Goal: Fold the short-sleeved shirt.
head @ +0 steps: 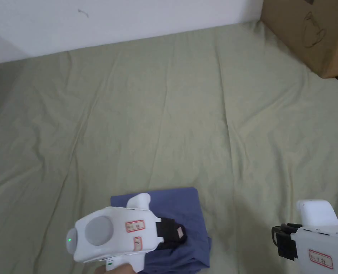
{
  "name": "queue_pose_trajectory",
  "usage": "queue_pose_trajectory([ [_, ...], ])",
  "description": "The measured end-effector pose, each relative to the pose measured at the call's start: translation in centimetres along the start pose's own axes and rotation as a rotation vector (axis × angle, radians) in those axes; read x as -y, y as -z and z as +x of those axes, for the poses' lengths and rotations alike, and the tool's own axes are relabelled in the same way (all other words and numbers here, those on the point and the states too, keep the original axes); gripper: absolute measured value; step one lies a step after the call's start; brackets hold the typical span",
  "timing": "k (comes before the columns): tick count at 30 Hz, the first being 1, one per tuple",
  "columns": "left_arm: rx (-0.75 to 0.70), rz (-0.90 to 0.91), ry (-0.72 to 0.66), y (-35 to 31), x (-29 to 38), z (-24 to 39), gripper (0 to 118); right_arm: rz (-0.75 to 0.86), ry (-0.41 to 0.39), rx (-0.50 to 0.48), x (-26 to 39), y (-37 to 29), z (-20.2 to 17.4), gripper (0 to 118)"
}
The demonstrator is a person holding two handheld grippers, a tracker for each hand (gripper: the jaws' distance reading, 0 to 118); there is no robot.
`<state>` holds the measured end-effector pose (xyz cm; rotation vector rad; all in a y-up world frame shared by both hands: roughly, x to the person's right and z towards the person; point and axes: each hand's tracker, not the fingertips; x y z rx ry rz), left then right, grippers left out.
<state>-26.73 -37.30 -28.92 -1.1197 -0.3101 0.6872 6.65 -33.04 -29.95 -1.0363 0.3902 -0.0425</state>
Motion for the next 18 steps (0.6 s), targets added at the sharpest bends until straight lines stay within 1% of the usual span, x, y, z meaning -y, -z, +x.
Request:
queue_pose_trajectory([
  [3, 0.01, -0.039, 0.05, 2.6, -0.1, 1.7, 0, -0.004, 0.003, 0.006, 0.1, 0.0, 0.4, 0],
  [5, 0.076, -0.1, 0.028, 4.1, 0.2, 2.4, 0, -0.009, 0.001, 0.014, 0.1, 0.1, 0.5, 0],
  [6, 0.101, -0.116, 0.051, 4.8, 0.6, 3.1, 0, -0.011, -0.002, 0.016, 0.1, 0.0, 0.6, 0],
  [9, 0.091, -0.171, 0.165, 6.1, 1.9, 4.7, 0, -0.015, -0.011, 0.018, 0.0, -0.1, 0.6, 0],
  [10, 0.091, -0.163, 0.156, 6.0, 2.1, 4.8, 0, -0.013, -0.016, 0.023, 0.0, -0.2, 0.6, 0],
  [12, 0.149, -0.123, 0.116, 4.7, 2.0, 4.1, 0, -0.005, -0.02, 0.025, -0.3, -0.4, 0.5, 0],
  [14, 0.173, -0.069, 0.054, 2.5, 1.7, 2.6, 0, 0.004, -0.026, 0.019, -0.7, -0.6, 0.2, 0],
  [16, 0.181, 0.017, 0.028, -0.6, 1.3, 1.1, 0, 0.01, -0.046, 0.011, -1.3, -0.6, -0.8, 0],
  [18, 0.186, 0.104, -0.012, -5.4, 1.4, 0.0, 0, 0.02, -0.085, -0.004, -2.0, -0.5, -2.1, 0],
])
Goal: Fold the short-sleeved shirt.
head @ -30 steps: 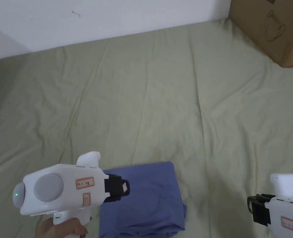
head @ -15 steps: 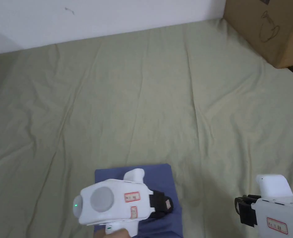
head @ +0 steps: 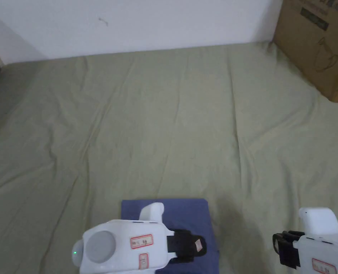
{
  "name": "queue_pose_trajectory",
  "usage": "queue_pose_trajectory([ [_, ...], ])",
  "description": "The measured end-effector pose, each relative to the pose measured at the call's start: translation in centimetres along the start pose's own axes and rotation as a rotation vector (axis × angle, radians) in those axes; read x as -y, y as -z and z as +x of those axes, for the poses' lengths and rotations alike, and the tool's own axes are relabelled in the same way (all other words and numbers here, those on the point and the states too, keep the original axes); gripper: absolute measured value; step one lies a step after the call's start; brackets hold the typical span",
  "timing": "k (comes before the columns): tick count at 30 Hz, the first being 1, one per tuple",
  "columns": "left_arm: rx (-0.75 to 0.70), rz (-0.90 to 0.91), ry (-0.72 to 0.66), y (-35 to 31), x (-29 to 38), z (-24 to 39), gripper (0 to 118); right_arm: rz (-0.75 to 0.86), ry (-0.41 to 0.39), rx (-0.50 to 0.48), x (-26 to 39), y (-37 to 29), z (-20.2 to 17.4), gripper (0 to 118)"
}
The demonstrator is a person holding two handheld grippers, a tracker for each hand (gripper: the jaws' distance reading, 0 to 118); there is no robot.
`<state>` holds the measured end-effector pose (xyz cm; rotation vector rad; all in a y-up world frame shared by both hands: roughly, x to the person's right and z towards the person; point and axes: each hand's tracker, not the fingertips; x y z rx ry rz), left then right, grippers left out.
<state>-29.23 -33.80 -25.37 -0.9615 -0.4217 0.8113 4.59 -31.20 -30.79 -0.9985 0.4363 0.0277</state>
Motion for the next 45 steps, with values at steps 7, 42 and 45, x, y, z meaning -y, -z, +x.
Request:
queue_pose_trajectory([
  [7, 0.003, 0.216, -0.136, -11.0, 1.5, -7.2, 0, 0.013, -0.167, -0.13, -3.1, 2.4, -7.6, 0],
  [42, 0.153, -0.08, -0.247, -1.6, -3.3, -14.8, 35, -0.181, -0.153, -0.212, -4.0, 11.0, -12.7, 0],
  [45, 0.123, -0.068, -0.221, -2.9, -2.9, -14.8, 35, -0.172, -0.156, -0.211, -4.0, 10.3, -12.9, 0],
])
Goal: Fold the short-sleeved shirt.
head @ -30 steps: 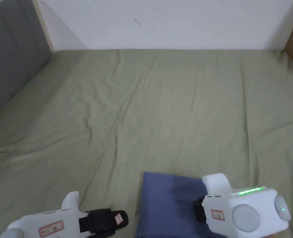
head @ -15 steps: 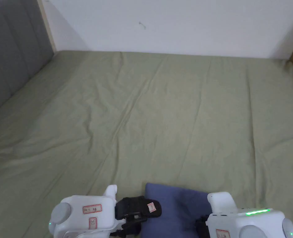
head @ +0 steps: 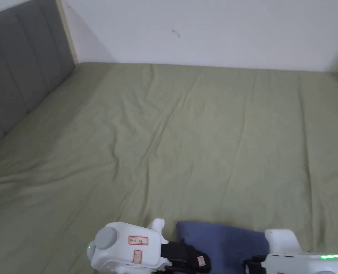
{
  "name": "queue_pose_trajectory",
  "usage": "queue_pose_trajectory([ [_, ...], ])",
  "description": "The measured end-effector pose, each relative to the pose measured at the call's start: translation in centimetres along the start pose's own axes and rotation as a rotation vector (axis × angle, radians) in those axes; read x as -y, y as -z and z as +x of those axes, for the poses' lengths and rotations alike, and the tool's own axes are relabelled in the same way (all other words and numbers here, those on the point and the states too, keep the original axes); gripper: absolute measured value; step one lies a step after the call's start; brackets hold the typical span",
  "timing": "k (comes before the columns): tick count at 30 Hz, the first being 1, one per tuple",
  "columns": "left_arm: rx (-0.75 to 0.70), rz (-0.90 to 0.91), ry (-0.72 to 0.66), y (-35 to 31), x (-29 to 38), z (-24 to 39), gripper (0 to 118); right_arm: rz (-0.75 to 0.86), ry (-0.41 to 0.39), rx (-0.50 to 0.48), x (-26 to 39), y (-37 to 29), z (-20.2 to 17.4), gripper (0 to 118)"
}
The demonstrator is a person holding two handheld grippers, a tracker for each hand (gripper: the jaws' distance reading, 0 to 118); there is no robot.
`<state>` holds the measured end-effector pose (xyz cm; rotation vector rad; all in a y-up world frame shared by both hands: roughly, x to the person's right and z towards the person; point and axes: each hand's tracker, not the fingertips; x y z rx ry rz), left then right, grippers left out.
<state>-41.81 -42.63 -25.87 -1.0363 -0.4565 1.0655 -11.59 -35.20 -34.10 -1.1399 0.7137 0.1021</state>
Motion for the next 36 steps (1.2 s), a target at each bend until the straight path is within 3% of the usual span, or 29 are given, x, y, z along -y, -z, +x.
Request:
queue_pose_trajectory([
  [5, -0.08, 0.041, 0.018, -5.0, -1.0, -1.6, 35, 0.042, -0.001, -0.023, -0.4, -1.0, -0.6, 0],
  [14, -0.464, 0.105, 0.053, -21.7, -6.8, -4.6, 35, 0.081, -0.043, -0.004, -1.4, -1.1, -2.6, 0],
  [19, -0.813, 0.16, 0.02, -29.4, -10.2, -5.6, 35, 0.079, -0.026, -0.001, -1.3, -0.6, -2.9, 0],
  [25, -1.349, 0.083, 0.187, -32.1, -12.7, -5.6, 35, 0.054, -0.022, 0.023, -1.3, 0.1, -2.6, 0],
  [26, -1.385, 0.1, 0.187, -32.1, -12.7, -5.4, 42, 0.05, -0.022, 0.025, -1.3, 0.1, -2.6, 0],
  [27, -1.414, 0.131, 0.175, -32.3, -12.7, -5.4, 57, 0.044, -0.021, 0.027, -1.3, 0.0, -2.5, 0],
  [29, -1.386, 0.187, 0.14, -32.3, -12.5, -5.3, 102, 0.037, -0.022, 0.031, -1.2, 0.4, -1.8, 0],
  [30, -1.335, 0.23, 0.138, -32.3, -12.4, -5.0, 110, 0.031, -0.024, 0.034, -1.2, 0.4, -1.6, 0],
  [33, -1.239, 0.259, 0.118, -32.1, -11.9, -3.8, 109, 0.021, -0.027, 0.042, -0.8, 0.6, -1.2, 0],
  [35, -1.259, 0.234, 0.078, -32.3, -12.0, -3.5, 108, 0.021, -0.024, 0.043, -0.7, 0.5, -1.1, 0],
  [36, -1.261, 0.249, 0.082, -32.1, -11.7, -3.0, 103, 0.025, -0.019, 0.045, -0.6, 0.2, -1.2, 0],
])
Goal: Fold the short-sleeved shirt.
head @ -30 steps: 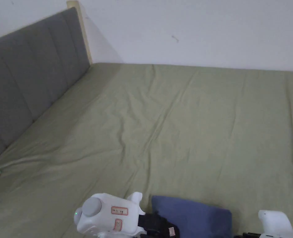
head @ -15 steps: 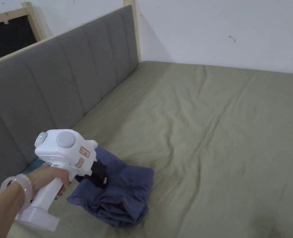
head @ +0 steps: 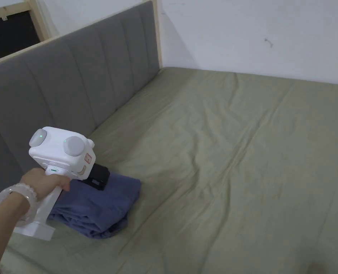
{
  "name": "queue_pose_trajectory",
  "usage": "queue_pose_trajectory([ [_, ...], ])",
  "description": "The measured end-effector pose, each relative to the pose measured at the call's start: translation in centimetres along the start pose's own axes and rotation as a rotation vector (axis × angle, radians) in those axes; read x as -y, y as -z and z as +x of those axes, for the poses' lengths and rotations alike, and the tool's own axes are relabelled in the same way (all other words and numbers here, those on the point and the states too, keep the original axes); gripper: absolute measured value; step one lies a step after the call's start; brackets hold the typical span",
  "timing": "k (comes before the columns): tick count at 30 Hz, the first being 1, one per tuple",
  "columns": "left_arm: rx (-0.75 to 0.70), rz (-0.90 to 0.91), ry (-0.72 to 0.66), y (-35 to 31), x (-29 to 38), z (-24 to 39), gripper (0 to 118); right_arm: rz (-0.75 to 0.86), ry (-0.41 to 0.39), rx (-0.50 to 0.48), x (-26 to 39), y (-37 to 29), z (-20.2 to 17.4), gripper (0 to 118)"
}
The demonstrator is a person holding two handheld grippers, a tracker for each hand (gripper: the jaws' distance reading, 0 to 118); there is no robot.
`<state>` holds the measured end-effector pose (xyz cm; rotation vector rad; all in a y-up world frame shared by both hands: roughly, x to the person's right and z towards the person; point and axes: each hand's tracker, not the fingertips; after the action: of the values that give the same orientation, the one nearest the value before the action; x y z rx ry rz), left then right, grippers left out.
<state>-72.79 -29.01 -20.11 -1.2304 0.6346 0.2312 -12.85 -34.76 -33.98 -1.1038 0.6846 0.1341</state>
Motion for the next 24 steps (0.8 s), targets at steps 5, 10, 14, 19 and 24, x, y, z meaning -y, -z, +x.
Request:
queue_pose_trajectory([
  [5, 0.19, 0.172, -0.116, -4.3, 3.1, 3.7, 4, 0.034, 0.013, -0.02, 0.2, -2.2, -1.4, 0],
  [10, 0.285, 0.29, -0.066, -7.2, 8.0, 10.9, 0, 0.076, 0.03, -0.037, 0.5, -4.1, -1.7, 0],
  [14, 0.344, 0.359, -0.056, -10.3, 11.5, 15.5, 0, 0.115, 0.039, -0.051, 0.3, -4.6, -1.2, 0],
  [19, 0.265, 0.55, -0.059, -15.0, 15.8, 19.6, 0, 0.182, 0.055, -0.05, 0.4, -5.0, 0.5, 0],
  [24, 0.224, 0.69, -0.074, -19.2, 19.7, 22.4, 0, 0.353, 0.025, 0.03, 1.8, -10.4, 1.3, 0],
])
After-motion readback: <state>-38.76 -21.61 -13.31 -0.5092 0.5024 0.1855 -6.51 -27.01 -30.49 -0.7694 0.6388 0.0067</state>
